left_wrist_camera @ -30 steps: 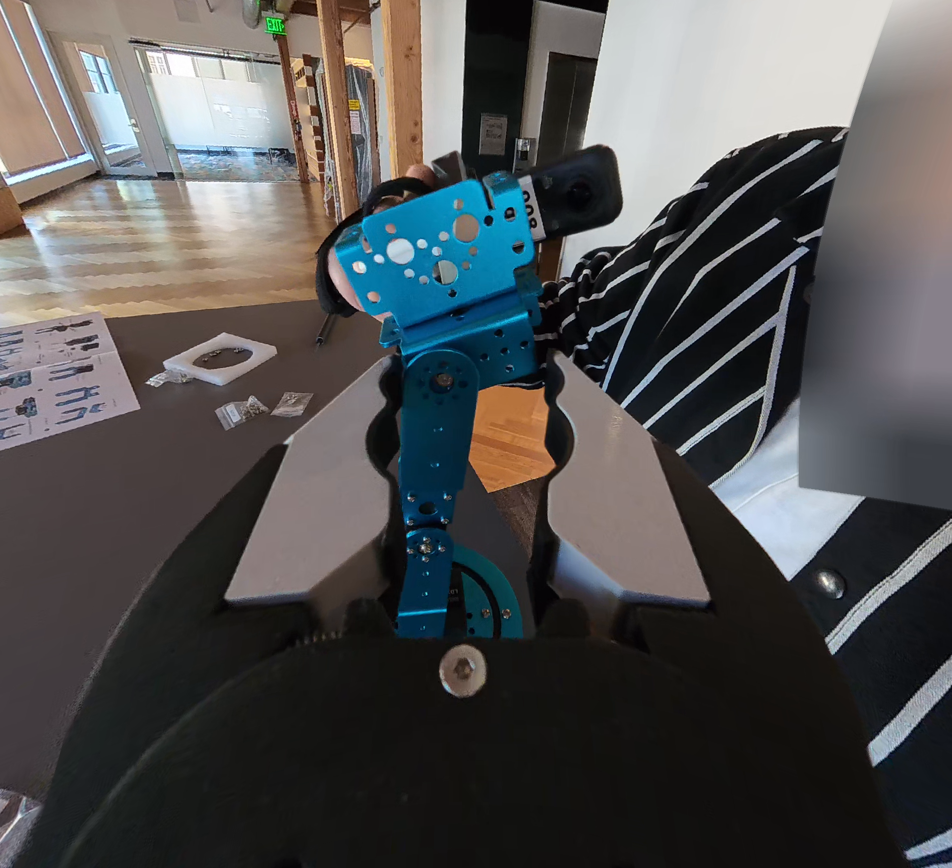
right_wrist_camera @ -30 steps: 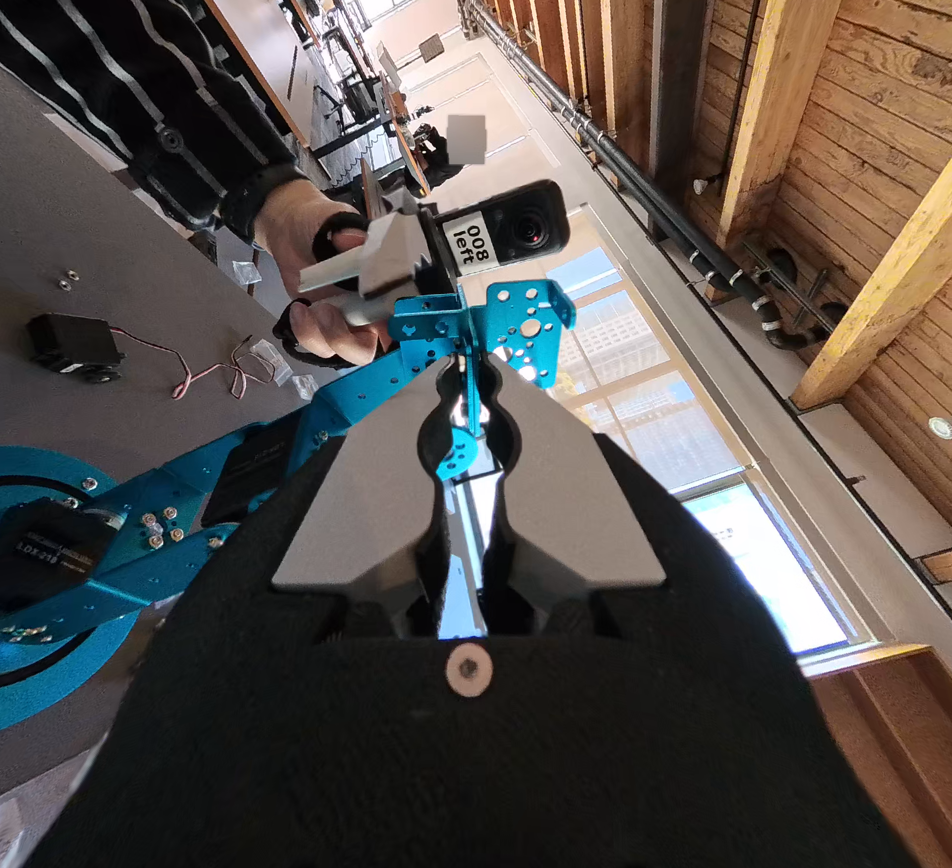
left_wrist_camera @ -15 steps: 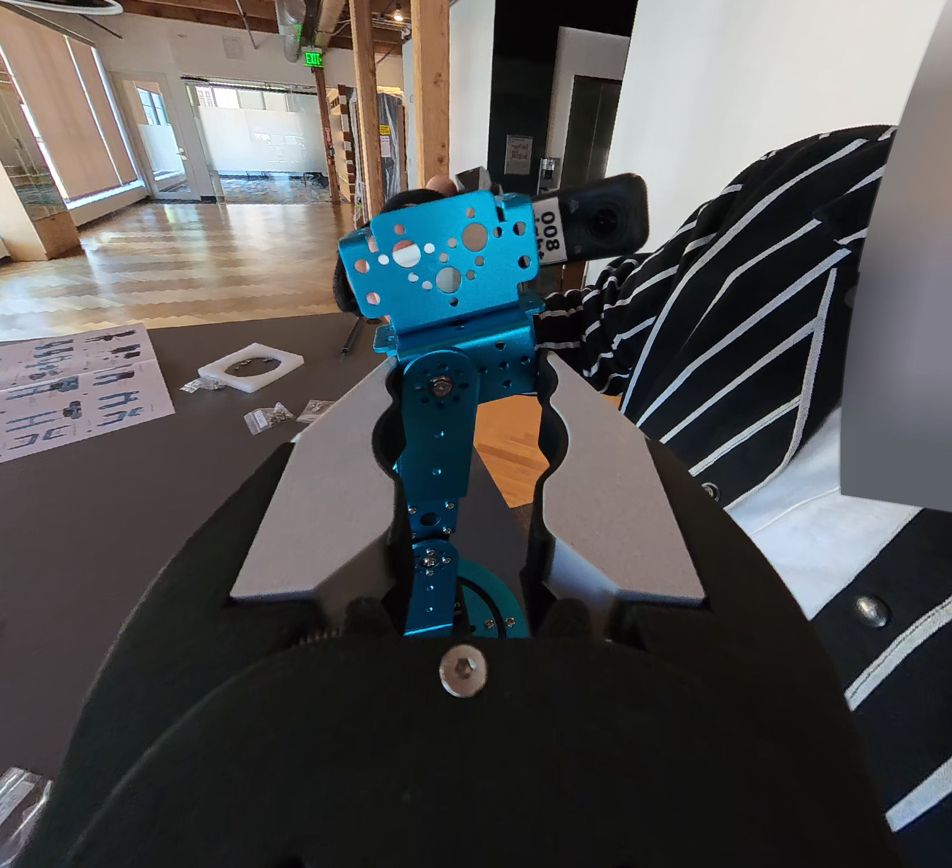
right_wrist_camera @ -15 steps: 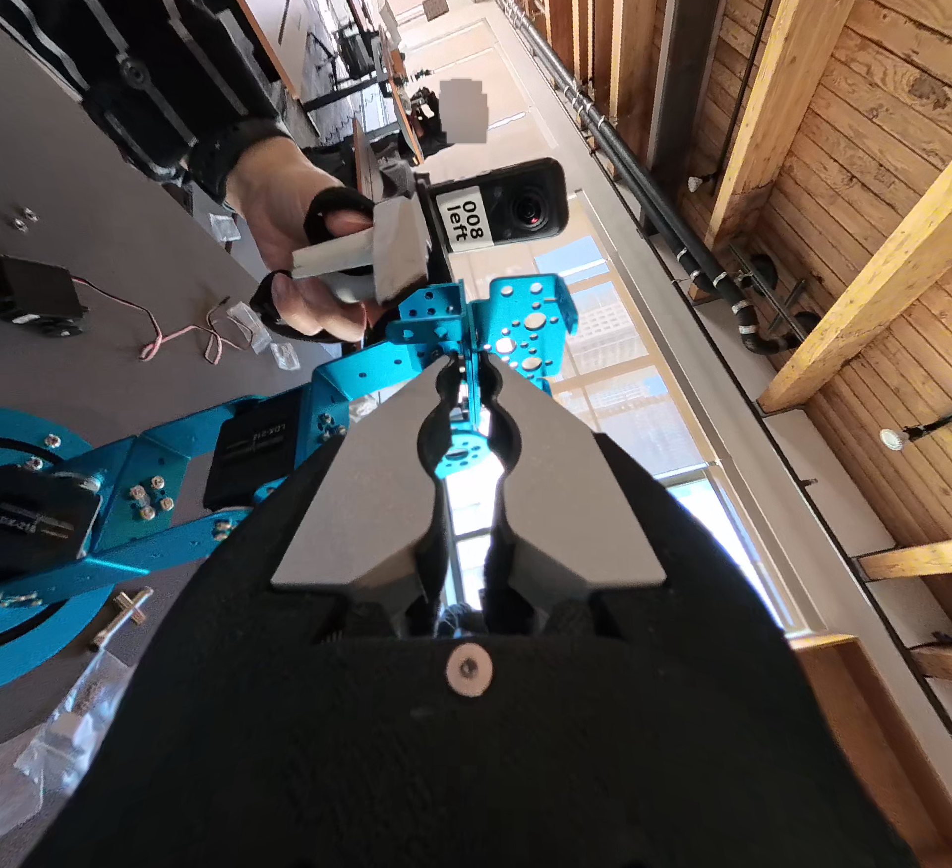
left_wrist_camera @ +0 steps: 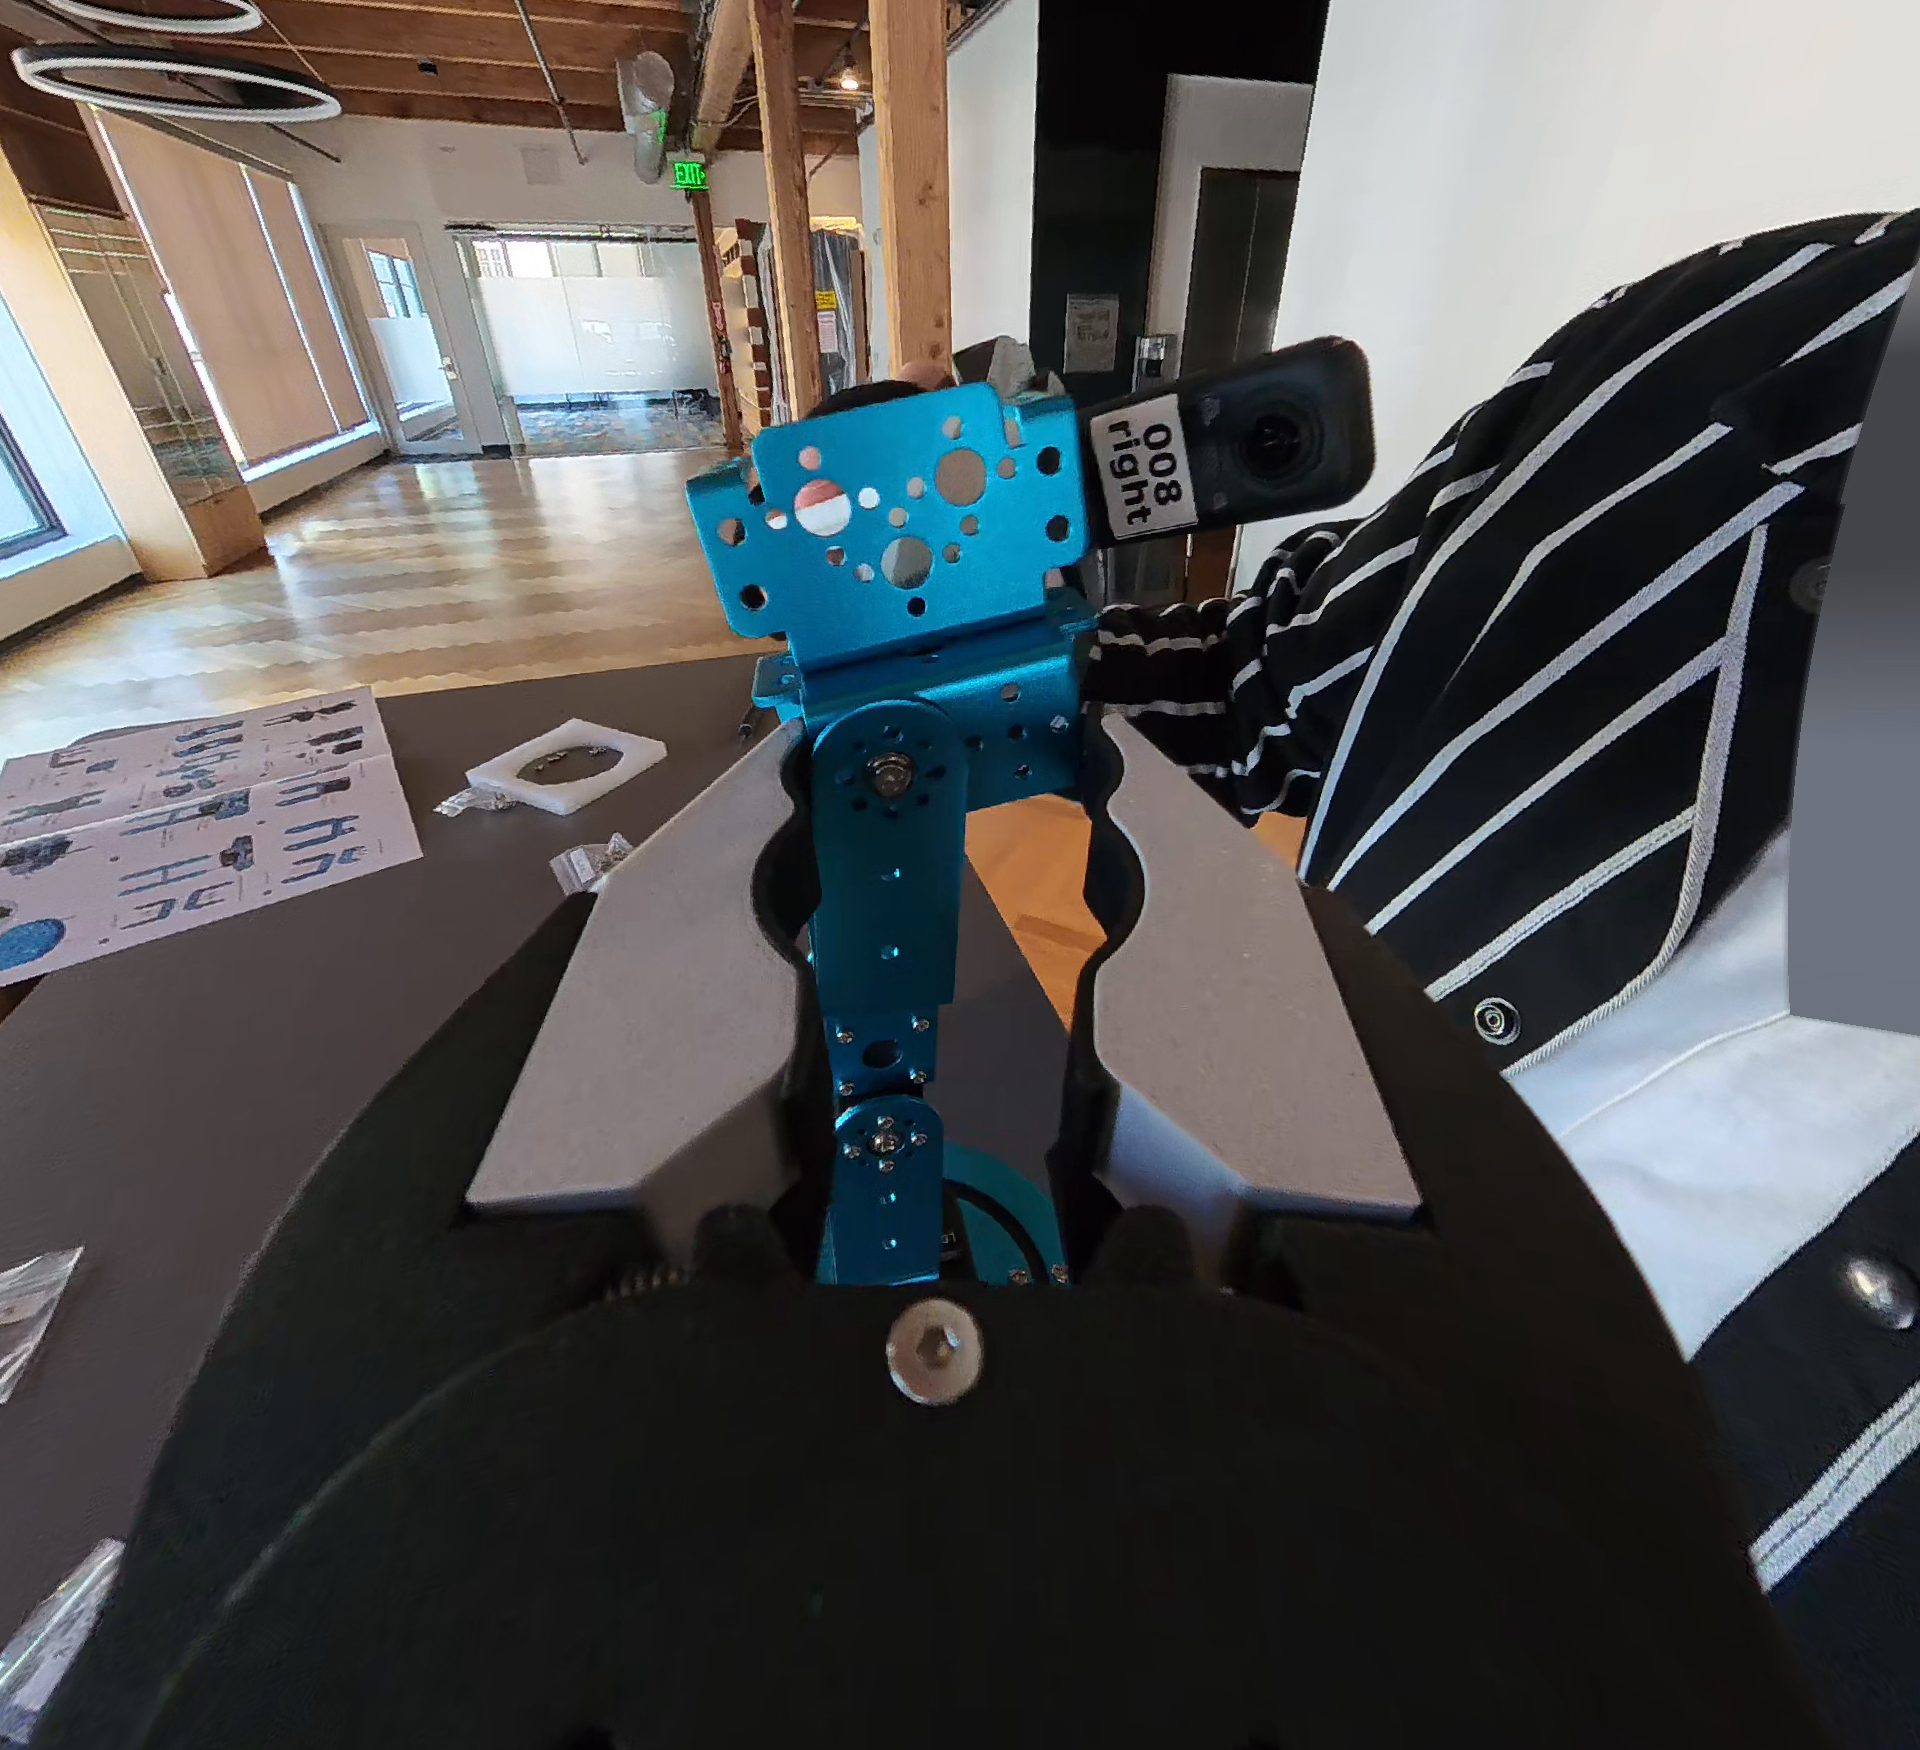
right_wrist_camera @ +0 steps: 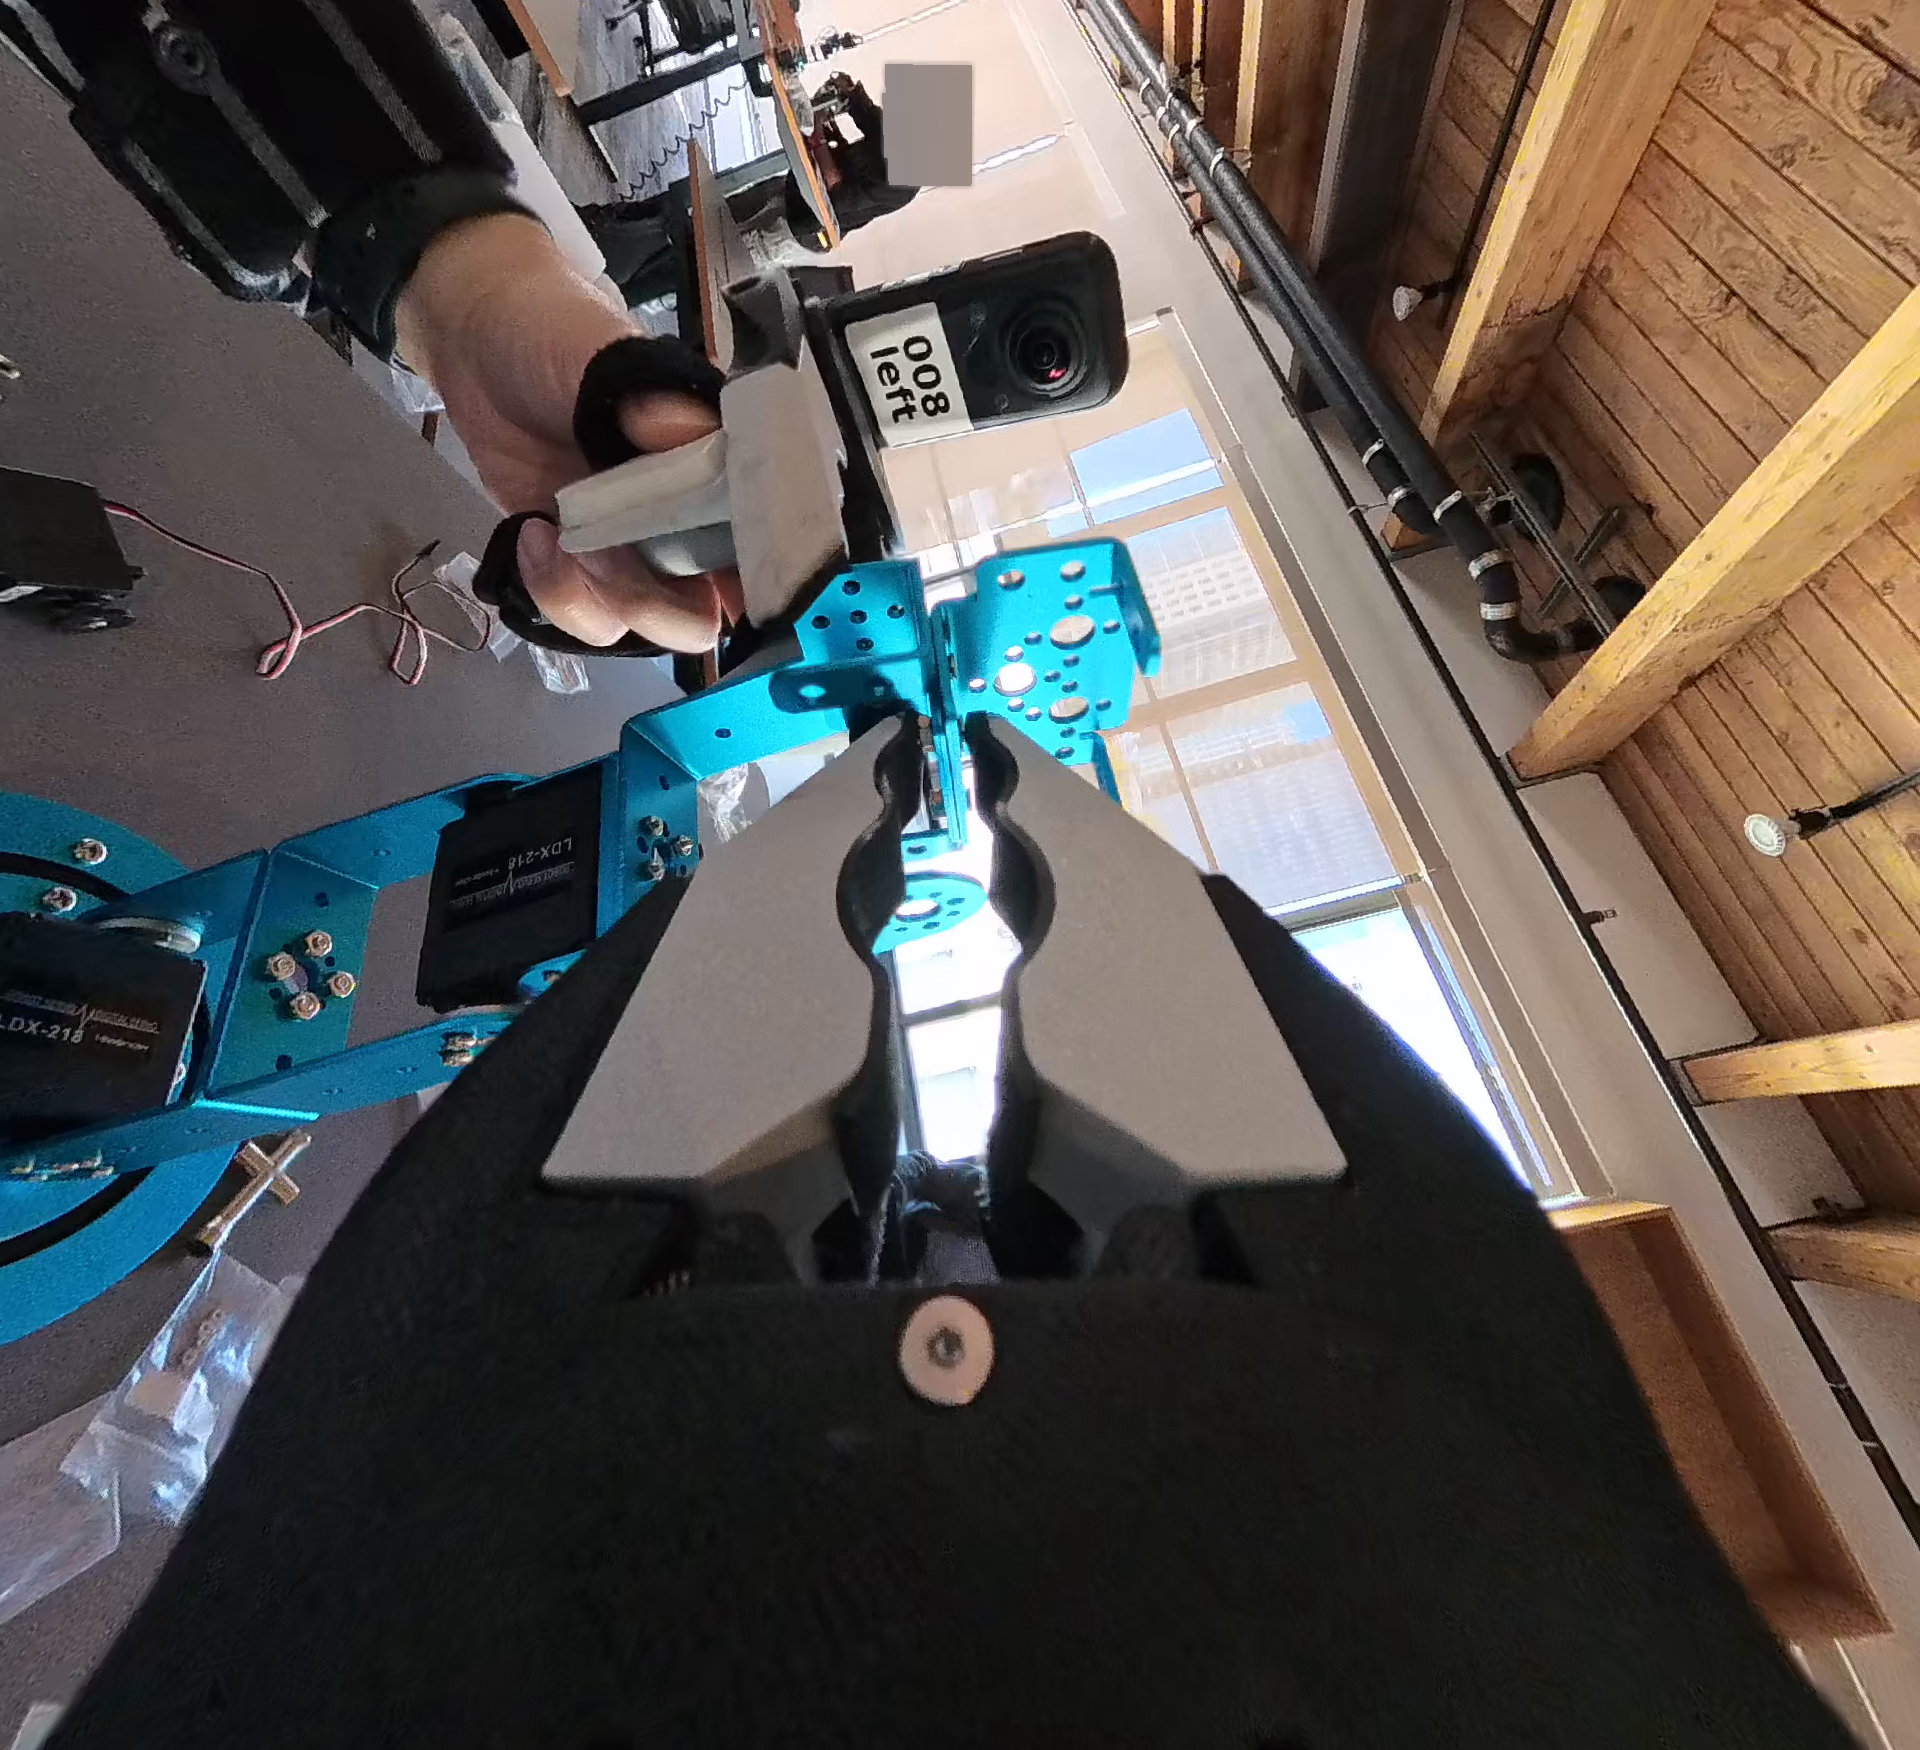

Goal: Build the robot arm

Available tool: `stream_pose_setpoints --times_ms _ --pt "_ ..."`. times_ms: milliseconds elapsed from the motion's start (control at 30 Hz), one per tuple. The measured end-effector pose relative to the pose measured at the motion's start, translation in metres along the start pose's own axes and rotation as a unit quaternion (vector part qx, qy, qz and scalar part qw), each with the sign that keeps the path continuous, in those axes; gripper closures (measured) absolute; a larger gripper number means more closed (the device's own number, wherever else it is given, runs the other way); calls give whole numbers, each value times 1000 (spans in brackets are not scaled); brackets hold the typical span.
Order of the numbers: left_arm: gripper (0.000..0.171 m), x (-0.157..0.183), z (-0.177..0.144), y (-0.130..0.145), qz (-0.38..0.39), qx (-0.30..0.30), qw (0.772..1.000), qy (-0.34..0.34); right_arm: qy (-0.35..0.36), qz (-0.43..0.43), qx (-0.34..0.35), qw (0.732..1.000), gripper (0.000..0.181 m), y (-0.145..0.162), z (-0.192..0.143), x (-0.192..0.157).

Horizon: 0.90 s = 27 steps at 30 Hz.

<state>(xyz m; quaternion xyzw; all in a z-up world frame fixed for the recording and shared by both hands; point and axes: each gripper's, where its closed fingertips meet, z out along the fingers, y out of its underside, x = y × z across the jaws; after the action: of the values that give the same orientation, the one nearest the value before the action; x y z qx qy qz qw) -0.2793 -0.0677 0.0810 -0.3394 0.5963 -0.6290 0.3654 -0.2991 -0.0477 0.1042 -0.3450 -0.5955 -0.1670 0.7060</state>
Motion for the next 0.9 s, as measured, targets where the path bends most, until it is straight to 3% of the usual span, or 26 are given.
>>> stream_pose_setpoints --times_ms 400,567,667,767,900 --pt "124 0 0 -1 0 7 1000 1 0 20 -23 1000 163 3 -14 5" --pt "124 0 0 0 2 0 1000 -2 10 118 -15 993 161 -2 -33 11" --pt "125 0 0 0 3 -4 1000 -4 11 251 -18 968 157 -5 -45 15" --pt "124 0 0 1 3 -7 1000 -6 15 365 -69 928 150 3 -49 12" --pt "125 0 0 1 6 -14 1000 -9 20 420 -119 899 149 0 -44 -4"
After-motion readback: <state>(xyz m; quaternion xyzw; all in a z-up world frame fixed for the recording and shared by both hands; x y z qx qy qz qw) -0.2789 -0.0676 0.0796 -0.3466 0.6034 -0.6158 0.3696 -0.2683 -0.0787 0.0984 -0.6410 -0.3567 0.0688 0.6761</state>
